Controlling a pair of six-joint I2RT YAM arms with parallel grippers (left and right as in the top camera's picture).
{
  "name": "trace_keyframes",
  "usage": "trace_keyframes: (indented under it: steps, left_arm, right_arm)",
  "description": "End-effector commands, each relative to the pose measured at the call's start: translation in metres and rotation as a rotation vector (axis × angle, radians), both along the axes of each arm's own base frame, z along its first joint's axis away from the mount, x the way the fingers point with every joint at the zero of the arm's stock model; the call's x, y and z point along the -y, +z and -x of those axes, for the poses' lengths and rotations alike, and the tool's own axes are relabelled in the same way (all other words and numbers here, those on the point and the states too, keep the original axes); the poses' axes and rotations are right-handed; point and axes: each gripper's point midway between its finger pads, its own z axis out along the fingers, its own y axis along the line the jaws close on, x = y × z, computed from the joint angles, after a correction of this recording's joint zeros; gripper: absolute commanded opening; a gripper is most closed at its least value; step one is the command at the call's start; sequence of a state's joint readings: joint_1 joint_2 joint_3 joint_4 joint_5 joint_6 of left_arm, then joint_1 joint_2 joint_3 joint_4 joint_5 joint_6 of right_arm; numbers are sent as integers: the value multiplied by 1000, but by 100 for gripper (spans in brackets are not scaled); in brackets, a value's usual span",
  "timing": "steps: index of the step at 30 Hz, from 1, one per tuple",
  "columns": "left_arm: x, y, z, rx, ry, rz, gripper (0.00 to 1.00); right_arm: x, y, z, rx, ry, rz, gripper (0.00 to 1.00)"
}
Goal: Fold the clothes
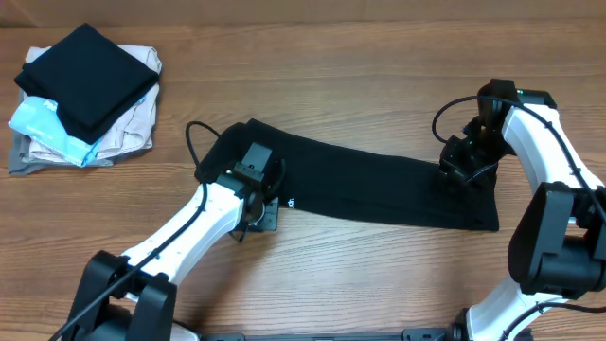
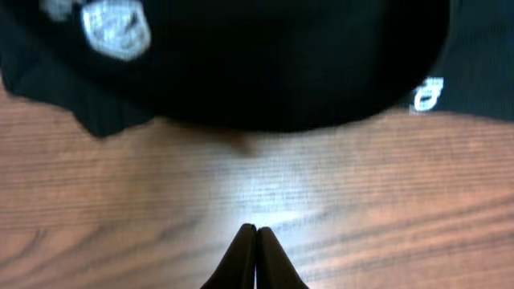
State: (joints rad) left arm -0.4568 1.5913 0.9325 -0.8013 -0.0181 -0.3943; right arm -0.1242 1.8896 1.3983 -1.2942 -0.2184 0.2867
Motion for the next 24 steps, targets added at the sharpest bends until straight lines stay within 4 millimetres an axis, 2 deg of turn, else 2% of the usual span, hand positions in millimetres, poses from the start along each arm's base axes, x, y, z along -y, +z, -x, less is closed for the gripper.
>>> trace_keyframes:
  steps: [1, 9, 16, 24]
  left_arm:
    - [-5, -6, -9, 26, 28, -41, 4]
    - [-1, -24, -27, 61, 45, -40, 4]
    - [-11, -10, -51, 114, 107, -20, 4]
    - [-19, -6, -69, 165, 153, 15, 4]
  right_arm:
    - [2, 7, -2, 30, 5, 11, 41]
    - [2, 7, -3, 32, 5, 11, 41]
    - [2, 7, -3, 33, 5, 11, 42]
    - [3, 6, -5, 44, 5, 13, 42]
